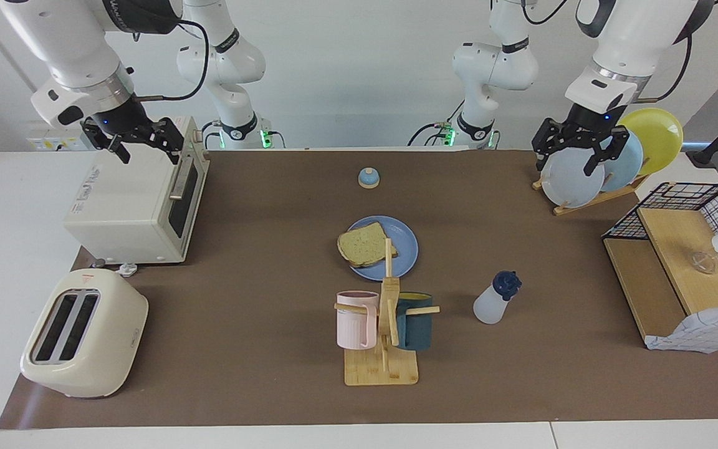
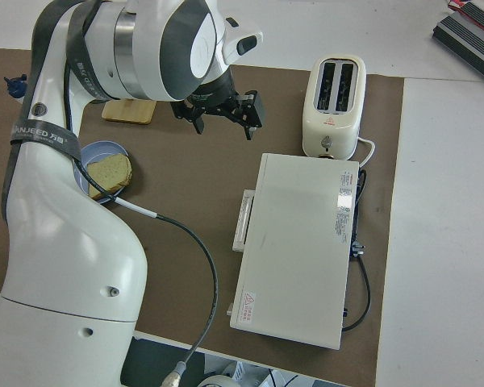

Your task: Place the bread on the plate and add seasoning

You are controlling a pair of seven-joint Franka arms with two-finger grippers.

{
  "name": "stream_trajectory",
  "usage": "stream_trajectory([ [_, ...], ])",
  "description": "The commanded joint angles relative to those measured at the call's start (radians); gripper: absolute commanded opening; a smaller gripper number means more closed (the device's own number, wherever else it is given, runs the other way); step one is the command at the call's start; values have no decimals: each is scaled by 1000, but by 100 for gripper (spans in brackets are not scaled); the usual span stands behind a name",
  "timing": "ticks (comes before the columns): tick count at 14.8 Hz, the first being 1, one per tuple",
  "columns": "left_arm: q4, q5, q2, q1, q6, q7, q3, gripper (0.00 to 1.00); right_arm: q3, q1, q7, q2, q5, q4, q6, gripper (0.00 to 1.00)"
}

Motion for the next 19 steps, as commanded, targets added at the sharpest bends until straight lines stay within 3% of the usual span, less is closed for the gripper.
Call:
stream_trajectory([
  [1, 58, 9, 27, 24, -112, 9, -4, 100, 1, -8, -11, -12, 20, -18, 8, 100],
  [7, 51, 4, 25, 61, -180, -5, -4, 100, 1, -8, -11, -12, 20, -18, 8, 100],
  [14, 35, -17, 28, 143, -115, -40, -39, 100, 1, -8, -11, -12, 20, -18, 8, 100],
  [17, 90, -37, 71, 381, -126, -41, -282, 100, 1, -8, -11, -12, 20, -18, 8, 100],
  [19, 139, -37, 93, 464, -149, -41, -362, 100, 1, -8, -11, -12, 20, -18, 8, 100],
])
